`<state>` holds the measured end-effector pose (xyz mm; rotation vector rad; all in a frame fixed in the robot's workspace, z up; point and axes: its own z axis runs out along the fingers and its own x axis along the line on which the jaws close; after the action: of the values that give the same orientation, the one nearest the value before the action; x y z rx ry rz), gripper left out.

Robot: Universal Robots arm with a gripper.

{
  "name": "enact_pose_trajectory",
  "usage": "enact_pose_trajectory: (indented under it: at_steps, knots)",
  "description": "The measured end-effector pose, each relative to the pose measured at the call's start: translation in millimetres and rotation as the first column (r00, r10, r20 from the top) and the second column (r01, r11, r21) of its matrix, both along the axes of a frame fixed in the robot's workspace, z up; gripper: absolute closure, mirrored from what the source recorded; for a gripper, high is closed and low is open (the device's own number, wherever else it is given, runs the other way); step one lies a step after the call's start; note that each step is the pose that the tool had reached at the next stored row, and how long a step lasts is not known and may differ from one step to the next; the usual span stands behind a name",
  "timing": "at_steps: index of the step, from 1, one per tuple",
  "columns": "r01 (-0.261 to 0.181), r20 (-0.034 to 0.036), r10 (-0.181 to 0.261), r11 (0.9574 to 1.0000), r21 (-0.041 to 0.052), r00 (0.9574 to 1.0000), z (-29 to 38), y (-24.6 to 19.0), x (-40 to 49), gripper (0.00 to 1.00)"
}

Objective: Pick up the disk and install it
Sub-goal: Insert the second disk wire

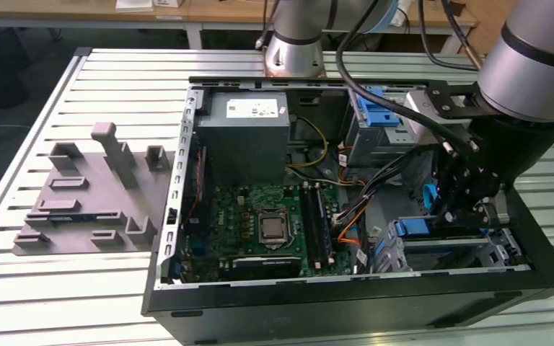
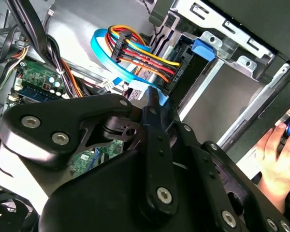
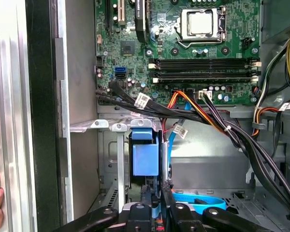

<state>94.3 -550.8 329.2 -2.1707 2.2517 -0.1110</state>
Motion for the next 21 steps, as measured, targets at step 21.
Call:
enact_pose_trajectory:
  at_steps: [21]
  knots:
    - [0.000,-0.0002,0.000,0.9999,0.0130,1.0000,2.9,0.0,0.1,0.77]
